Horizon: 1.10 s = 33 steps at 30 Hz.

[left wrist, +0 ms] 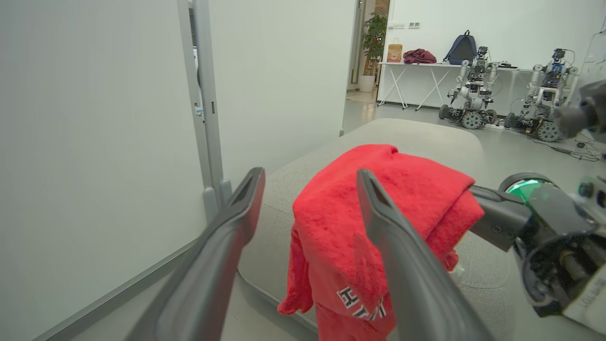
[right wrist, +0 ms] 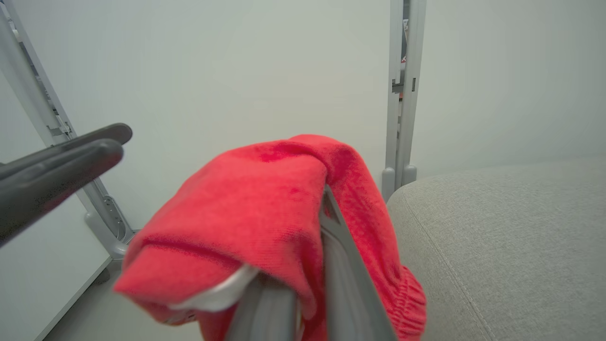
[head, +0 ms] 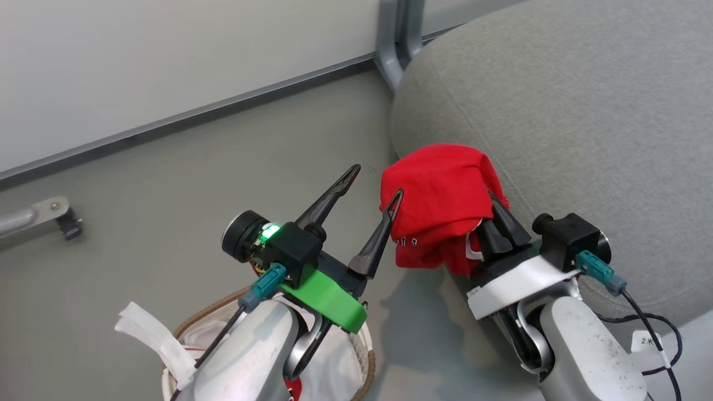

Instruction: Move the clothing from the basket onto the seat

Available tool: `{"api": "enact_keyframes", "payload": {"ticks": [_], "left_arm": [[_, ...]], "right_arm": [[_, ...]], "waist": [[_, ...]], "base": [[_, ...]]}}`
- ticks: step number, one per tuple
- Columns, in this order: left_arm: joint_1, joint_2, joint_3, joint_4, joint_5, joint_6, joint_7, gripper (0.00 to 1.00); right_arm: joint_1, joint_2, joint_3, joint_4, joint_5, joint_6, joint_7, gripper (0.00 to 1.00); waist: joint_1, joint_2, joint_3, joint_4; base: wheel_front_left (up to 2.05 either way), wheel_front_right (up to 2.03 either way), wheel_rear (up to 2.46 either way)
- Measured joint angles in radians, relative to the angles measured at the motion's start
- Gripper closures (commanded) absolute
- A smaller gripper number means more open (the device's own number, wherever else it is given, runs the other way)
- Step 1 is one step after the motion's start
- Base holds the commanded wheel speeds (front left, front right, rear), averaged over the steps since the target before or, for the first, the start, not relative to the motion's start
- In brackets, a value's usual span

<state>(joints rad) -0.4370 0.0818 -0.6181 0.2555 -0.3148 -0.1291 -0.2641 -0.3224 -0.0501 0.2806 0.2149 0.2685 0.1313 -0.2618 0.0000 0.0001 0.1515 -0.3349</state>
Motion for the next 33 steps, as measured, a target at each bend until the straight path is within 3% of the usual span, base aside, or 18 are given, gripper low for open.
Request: {"api": "enact_keyframes", "payload": {"ticks": [7, 13, 18, 24, 33], "left_arm": [[0.013, 0.002, -0.038, 0.008, -0.005, 0.0, 0.0, 0.0], [-0.004, 0.002, -0.083, 0.021, -0.021, 0.0, 0.0, 0.0], [-0.004, 0.016, -0.085, 0.027, -0.028, 0.0, 0.0, 0.0], [0.003, 0.056, -0.067, 0.024, -0.021, 0.0, 0.0, 0.0], [-0.043, 0.14, -0.092, 0.0, -0.014, 0.0, 0.0, 0.0]], "right_arm": [[0.049, 0.0, -0.051, -0.018, 0.012, 0.0, 0.0, 1.0], [0.09, -0.001, -0.121, -0.045, 0.002, 0.0, 0.0, 1.0], [0.076, 0.0, -0.151, -0.031, -0.027, 0.0, 0.0, 1.0], [-0.05, -0.002, -0.214, 0.056, -0.094, 0.0, 0.0, 1.0], [-0.315, -0.139, -0.339, 0.233, -0.173, 0.0, 0.0, 1.0]], "waist": [[0.0, 0.0, 0.011, -0.133], [0.0, 0.0, 0.042, -0.195], [0.0, 0.0, 0.082, -0.209], [0.0, 0.0, 0.133, -0.211], [0.0, 0.0, 0.245, -0.166]], "base": [[0.0, 0.0, 0.0], [0.0, 0.0, 0.0], [0.0, 0.0, 0.0], [0.0, 0.0, 0.0], [0.0, 0.0, 0.0]]}}
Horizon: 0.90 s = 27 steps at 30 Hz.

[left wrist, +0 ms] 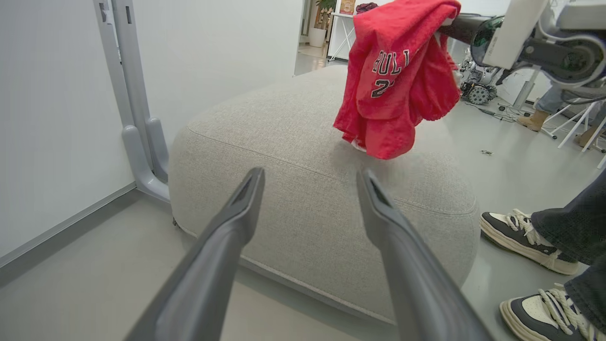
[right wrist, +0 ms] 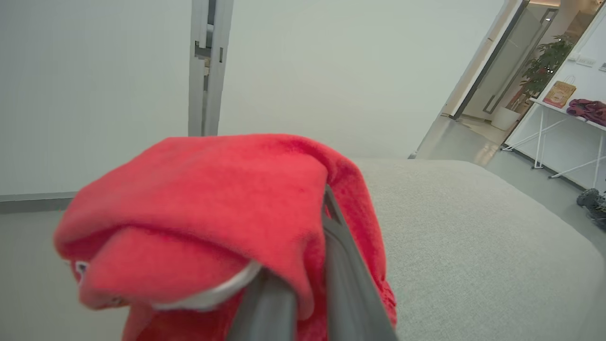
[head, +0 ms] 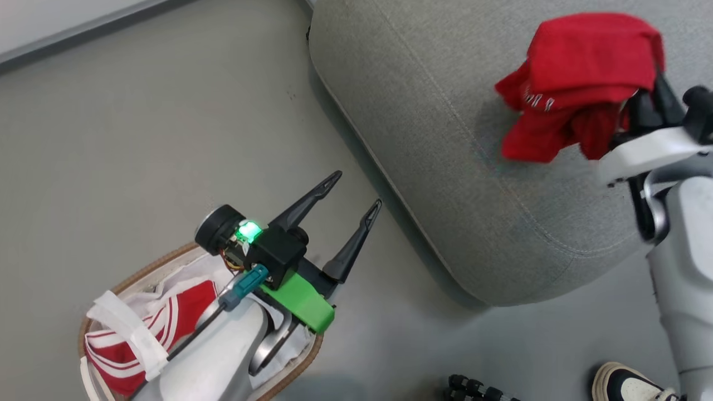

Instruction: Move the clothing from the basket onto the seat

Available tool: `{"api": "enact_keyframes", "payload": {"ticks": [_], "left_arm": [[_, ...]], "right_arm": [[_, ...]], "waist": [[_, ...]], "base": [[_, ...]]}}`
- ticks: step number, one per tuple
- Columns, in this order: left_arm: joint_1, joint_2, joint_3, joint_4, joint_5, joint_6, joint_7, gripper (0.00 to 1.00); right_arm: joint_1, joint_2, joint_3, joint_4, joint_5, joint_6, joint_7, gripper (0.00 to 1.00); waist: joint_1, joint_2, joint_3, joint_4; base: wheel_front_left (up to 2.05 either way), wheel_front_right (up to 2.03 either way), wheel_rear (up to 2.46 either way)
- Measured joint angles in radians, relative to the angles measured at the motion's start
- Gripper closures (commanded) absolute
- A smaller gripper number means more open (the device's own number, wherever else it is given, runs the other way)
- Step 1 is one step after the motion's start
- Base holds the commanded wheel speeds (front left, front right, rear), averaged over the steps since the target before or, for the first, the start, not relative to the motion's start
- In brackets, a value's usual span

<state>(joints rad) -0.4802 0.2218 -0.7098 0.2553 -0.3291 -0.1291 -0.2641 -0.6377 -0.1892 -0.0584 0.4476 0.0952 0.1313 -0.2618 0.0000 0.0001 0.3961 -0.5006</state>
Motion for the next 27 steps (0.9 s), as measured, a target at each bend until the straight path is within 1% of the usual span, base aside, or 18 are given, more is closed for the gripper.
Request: {"api": "enact_keyframes", "payload": {"ticks": [6, 9, 12, 15, 20, 22, 24, 25, 26, 27], "left_arm": [[-0.047, 0.054, 0.007, -0.021, 0.0, 0.0, 0.0, 0.0], [-0.066, 0.079, 0.013, -0.031, 0.0, 0.0, 0.0, 0.0], [-0.088, 0.103, 0.014, -0.044, 0.0, 0.0, 0.0, 0.0], [-0.108, 0.121, 0.01, -0.056, 0.0, 0.0, 0.0, 0.0], [-0.116, 0.141, 0.021, -0.067, -0.001, 0.0, 0.0, 0.0], [-0.116, 0.147, 0.022, -0.069, -0.004, 0.0, 0.0, 0.0], [-0.115, 0.153, 0.026, -0.068, -0.008, 0.0, 0.0, 0.0], [-0.114, 0.155, 0.028, -0.066, -0.011, 0.0, 0.0, 0.0], [-0.114, 0.155, 0.03, -0.064, -0.014, 0.0, 0.0, 0.0], [-0.114, 0.155, 0.031, -0.061, -0.014, 0.0, 0.0, 0.0]], "right_arm": [[-0.172, -0.1, -0.044, 0.123, -0.074, 0.0, 0.0, 1.0], [-0.249, -0.131, -0.083, 0.167, -0.114, 0.0, 0.0, 1.0], [-0.321, -0.163, -0.143, 0.213, -0.149, 0.0, 0.006, 1.0], [-0.38, -0.193, -0.23, 0.234, -0.187, 0.0, 0.019, 1.0], [-0.416, -0.209, -0.36, 0.236, -0.259, 0.0, 0.057, 1.0], [-0.416, -0.206, -0.412, 0.238, -0.279, 0.0, 0.07, 1.0], [-0.406, -0.19, -0.452, 0.247, -0.301, 0.0, 0.087, 1.0], [-0.396, -0.172, -0.462, 0.255, -0.305, 0.0, 0.087, 0.69], [-0.387, -0.154, -0.465, 0.266, -0.307, 0.0, 0.085, 0.56], [-0.375, -0.135, -0.464, 0.278, -0.307, 0.0, 0.078, 0.0]], "waist": [[0.0, 0.0, 0.097, 0.041], [0.0001, 0.0, 0.147, 0.063], [0.0001, 0.0, 0.196, 0.084], [0.0001, 0.0, 0.246, 0.108], [0.0002, 0.0, 0.312, 0.146], [0.0002, 0.0, 0.333, 0.161], [0.0002, 0.0, 0.353, 0.177], [0.0002, 0.0, 0.361, 0.185], [0.0002, 0.0, 0.367, 0.191], [0.0002, 0.0, 0.373, 0.198]], "base": [[0.0, 0.0, 0.0], [0.0, 0.0, 0.0], [0.0, 0.0, 0.0], [0.0, 0.0, 0.0], [0.0, 0.0, 0.0], [0.0, 0.0, 0.0], [0.0, 0.0, 0.0], [0.0, 0.0, 0.0], [0.0, 0.0, 0.0], [0.0, 0.0, 0.0]]}}
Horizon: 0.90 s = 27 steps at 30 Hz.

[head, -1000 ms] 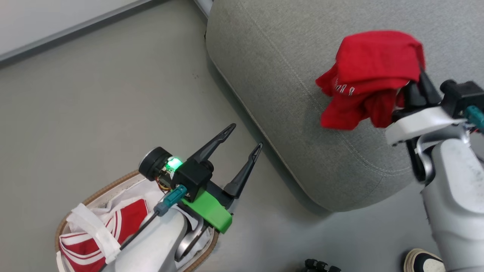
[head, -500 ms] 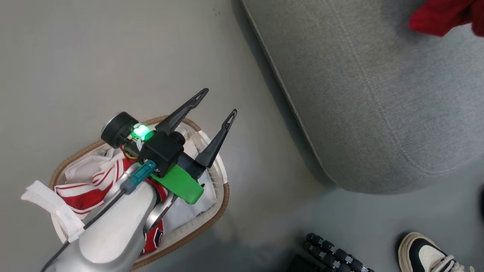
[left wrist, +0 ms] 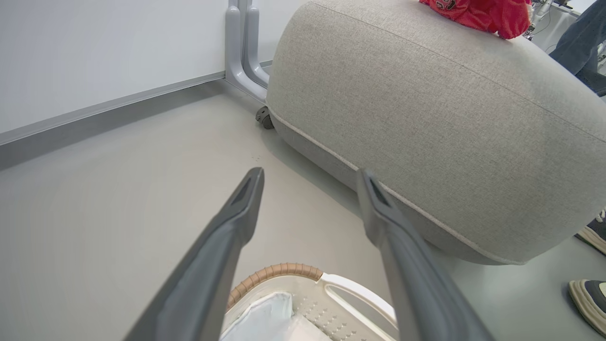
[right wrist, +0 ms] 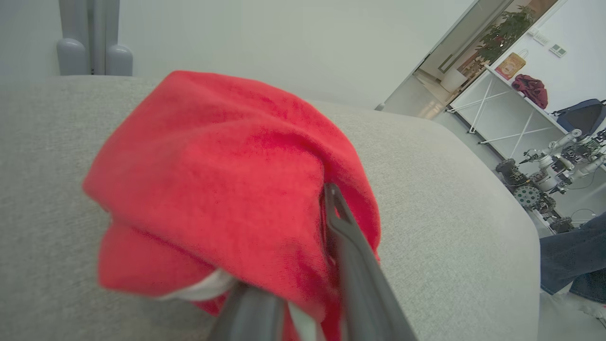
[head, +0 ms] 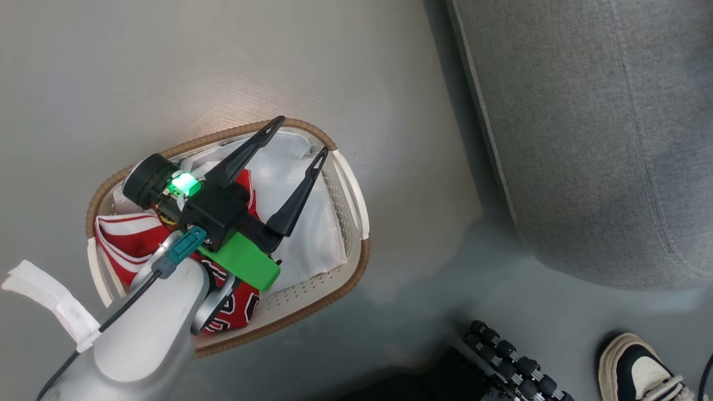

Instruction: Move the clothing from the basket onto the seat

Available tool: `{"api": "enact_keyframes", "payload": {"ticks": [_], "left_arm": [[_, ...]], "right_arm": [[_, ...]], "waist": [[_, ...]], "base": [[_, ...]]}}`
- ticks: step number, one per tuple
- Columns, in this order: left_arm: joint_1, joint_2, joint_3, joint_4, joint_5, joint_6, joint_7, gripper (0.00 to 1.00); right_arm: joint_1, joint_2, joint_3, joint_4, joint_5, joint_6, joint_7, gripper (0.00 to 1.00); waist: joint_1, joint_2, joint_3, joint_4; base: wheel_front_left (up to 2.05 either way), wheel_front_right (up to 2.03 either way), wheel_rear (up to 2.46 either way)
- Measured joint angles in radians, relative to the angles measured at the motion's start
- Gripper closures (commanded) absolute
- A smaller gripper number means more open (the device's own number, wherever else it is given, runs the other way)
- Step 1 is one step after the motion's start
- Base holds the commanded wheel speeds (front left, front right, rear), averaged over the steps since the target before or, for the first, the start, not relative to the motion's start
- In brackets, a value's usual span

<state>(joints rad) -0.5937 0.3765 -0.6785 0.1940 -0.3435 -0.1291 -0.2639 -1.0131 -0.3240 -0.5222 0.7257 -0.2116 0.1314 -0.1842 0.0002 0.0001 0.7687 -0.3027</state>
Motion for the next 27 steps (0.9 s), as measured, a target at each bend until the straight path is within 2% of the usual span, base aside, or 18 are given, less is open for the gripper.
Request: {"api": "enact_keyframes", "payload": {"ticks": [9, 18, 27], "left_arm": [[0.029, -0.033, 0.054, 0.043, -0.009, 0.0, 0.0, 0.0], [0.099, -0.077, 0.153, 0.097, -0.007, 0.0, 0.0, 0.0], [0.18, -0.145, 0.292, 0.159, 0.044, 0.0, 0.0, 0.0]], "right_arm": [[0.156, 0.091, 0.026, 0.03, 0.024, 0.0, -0.077, 0.0], [0.388, 0.172, 0.142, -0.197, 0.14, 0.0, -0.078, 0.0], [0.518, 0.219, 0.274, -0.313, 0.235, 0.0, -0.078, 0.0]], "waist": [[0.0, 0.0, -0.031, 0.036], [-0.0001, -0.0001, -0.13, 0.061], [-0.0003, 0.0, -0.233, 0.112]], "base": [[0.0, 0.0, 0.0], [0.0, 0.0, 0.0], [0.0, 0.0, 0.0]]}}
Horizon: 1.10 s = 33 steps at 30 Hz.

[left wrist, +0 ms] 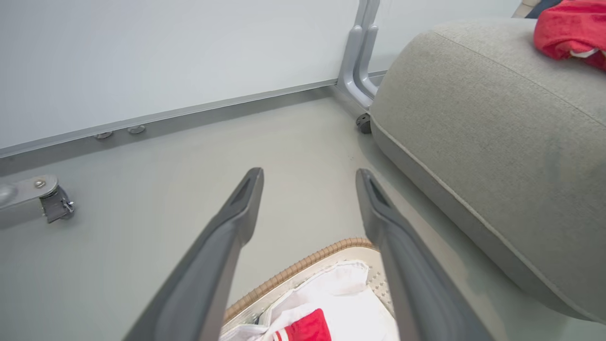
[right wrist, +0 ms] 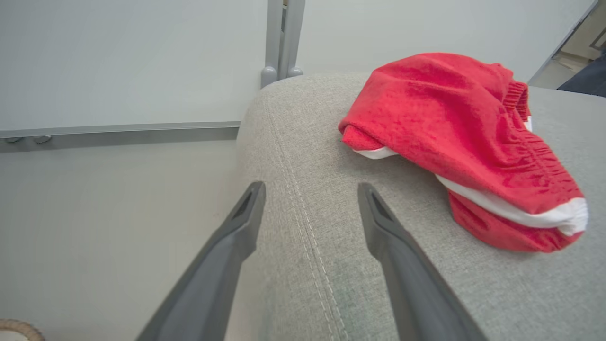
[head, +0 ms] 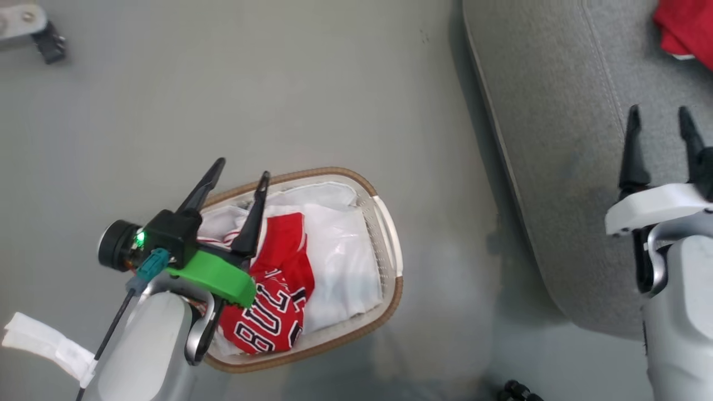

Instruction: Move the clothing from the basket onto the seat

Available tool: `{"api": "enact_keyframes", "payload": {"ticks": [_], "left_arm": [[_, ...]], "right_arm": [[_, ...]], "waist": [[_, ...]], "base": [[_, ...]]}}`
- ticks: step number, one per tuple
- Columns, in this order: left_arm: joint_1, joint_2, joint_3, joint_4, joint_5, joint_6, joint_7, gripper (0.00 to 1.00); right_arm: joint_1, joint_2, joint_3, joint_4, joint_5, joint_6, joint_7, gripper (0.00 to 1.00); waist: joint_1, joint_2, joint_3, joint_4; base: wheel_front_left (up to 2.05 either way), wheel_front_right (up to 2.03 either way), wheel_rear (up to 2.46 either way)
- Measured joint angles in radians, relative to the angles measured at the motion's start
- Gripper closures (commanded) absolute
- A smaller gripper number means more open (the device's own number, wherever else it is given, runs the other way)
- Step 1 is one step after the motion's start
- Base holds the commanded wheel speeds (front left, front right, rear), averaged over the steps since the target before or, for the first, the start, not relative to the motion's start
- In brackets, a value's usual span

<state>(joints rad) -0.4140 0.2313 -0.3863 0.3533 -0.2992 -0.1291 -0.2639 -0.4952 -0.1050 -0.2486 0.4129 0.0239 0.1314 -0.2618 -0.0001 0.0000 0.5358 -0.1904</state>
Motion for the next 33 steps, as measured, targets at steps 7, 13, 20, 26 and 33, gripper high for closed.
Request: {"api": "enact_keyframes", "payload": {"ticks": [7, 13, 20, 26, 33], "left_arm": [[0.057, -0.062, 0.17, 0.05, 0.045, 0.0, 0.0, 0.0], [0.092, -0.103, 0.313, 0.07, 0.085, 0.0, 0.0, 0.0], [0.131, -0.13, 0.426, 0.08, 0.126, 0.0, 0.0, 0.0], [0.163, -0.152, 0.468, 0.072, 0.142, 0.0, 0.0, 0.0], [0.205, -0.164, 0.475, 0.059, 0.149, 0.0, 0.0, 0.0]], "right_arm": [[0.032, 0.034, 0.11, -0.006, 0.044, 0.0, 0.0, 0.0], [0.033, 0.053, 0.227, 0.038, 0.064, 0.0, 0.0, 0.0], [0.025, 0.056, 0.309, 0.081, 0.118, 0.0, 0.0, 0.0], [0.041, 0.056, 0.345, 0.092, 0.155, 0.0, 0.0, 0.0], [0.099, 0.056, 0.35, 0.092, 0.18, 0.0, 0.0, 0.0]], "waist": [[0.0, 0.0, -0.068, 0.065], [0.0, 0.0, -0.136, 0.129], [0.0, 0.0, -0.211, 0.169], [0.0, 0.0, -0.27, 0.186], [0.0, 0.0, -0.329, 0.193]], "base": [[0.0, 0.0, 0.0], [0.0, 0.0, 0.0], [0.0, 0.0, 0.0], [0.0, 0.0, 0.0], [0.0, 0.0, 0.0]]}}
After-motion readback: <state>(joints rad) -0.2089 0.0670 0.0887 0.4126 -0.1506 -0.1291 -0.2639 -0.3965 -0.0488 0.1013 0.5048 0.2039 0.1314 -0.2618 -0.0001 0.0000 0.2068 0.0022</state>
